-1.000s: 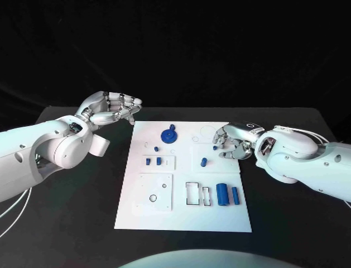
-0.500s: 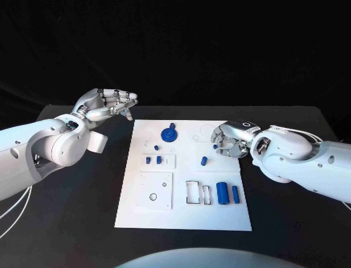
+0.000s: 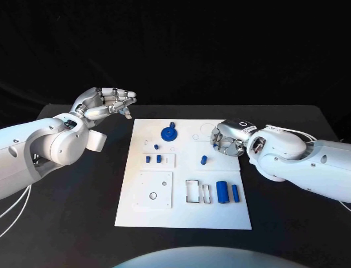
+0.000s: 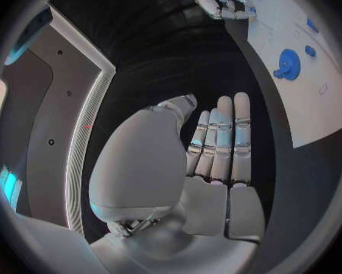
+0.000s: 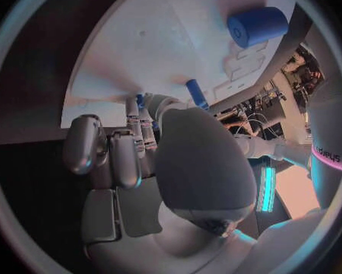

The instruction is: Assemble the parts on the task board

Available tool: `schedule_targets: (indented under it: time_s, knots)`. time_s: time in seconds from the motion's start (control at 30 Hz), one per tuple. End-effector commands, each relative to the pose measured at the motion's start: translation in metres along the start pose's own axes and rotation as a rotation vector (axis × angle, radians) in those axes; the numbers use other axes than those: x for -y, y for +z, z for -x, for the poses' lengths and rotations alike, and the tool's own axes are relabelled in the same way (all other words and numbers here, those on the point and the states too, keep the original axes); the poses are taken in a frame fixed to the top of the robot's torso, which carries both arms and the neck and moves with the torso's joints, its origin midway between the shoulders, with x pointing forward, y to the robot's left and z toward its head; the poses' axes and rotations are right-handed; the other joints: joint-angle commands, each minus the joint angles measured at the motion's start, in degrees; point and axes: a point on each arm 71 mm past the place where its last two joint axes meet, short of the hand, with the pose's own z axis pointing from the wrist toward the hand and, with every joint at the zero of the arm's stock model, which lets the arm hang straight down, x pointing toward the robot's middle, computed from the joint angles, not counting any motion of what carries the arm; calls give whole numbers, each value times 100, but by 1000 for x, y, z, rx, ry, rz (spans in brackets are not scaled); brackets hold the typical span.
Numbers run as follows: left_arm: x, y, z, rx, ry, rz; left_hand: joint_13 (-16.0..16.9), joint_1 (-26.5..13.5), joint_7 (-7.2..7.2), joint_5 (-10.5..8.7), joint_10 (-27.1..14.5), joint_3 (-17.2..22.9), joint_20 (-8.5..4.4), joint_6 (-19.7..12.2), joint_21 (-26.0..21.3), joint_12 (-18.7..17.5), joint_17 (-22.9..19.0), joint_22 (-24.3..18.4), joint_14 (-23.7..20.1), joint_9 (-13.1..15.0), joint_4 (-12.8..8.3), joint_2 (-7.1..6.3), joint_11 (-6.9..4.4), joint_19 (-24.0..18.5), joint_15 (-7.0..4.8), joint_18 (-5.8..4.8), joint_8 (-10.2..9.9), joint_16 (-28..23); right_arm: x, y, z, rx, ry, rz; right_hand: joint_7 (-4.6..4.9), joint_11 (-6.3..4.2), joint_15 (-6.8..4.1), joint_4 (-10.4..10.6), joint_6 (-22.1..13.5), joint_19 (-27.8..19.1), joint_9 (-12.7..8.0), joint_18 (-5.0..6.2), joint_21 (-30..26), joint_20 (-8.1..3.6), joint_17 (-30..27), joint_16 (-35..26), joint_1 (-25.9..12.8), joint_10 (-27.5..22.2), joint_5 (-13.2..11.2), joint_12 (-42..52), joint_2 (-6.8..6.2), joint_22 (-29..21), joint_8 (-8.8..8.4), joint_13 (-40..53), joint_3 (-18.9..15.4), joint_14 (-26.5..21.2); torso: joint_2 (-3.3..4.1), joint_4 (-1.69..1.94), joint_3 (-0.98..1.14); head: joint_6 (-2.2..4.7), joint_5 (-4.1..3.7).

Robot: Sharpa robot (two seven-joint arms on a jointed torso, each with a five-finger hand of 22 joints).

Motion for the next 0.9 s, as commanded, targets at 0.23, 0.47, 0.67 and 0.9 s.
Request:
schedule_targets:
  time_s: [0.23, 0.47, 0.67, 0.9]
  knots:
    - [1, 0, -1, -14, -13, 1, -11, -21, 22, 15, 18, 56, 6, 20, -57, 11, -13, -16, -41, -3, -16, 8, 2, 10, -20, 77, -24, -45, -3, 0, -10, -37, -56, -10, 27, 57, 6, -77, 94, -173, 41, 36, -309, 28, -276, -198, -217, -147, -87, -211, -96, 129, 61, -284, 117, 32, -6, -4, -4, -9, 4]
    - [0, -1, 0, -17, -10, 6, -17, -30, 30, 13, 2, 71, 10, 3, -73, 8, -16, -24, -63, -6, -29, -5, 9, -3, -13, 75, -36, -61, -6, -1, -13, -48, -70, -10, 16, 50, 5, -102, 123, -146, 51, 24, -253, 32, -256, -191, -230, -120, -95, -210, -90, 160, 80, -296, 138, 35, -6, -1, -5, -6, 3]
    - [0, -1, -1, -25, -5, 10, -22, -38, 37, 12, -14, 83, 14, -13, -88, 4, -21, -31, -83, -9, -40, -15, 16, -16, -6, 74, -47, -77, -8, -2, -15, -54, -89, -20, -18, 5, -35, -266, 192, -35, 95, -13, -59, 4, -217, -165, -205, 69, 53, -174, -52, 269, 149, -323, 286, 68, -2, -2, -4, -13, 1]
    - [0, -1, -1, -33, 5, 12, -24, -38, 41, 13, -23, 91, 16, -21, -95, 3, -23, -35, -94, -11, -49, -18, 19, -22, -3, 74, -53, -86, -8, -3, -16, -42, -99, -33, 28, -23, -74, -756, 136, 57, 133, -48, 125, -50, -249, -191, -81, 333, 152, -147, -22, 394, 163, -351, 703, 69, -8, -5, -4, -19, -8]
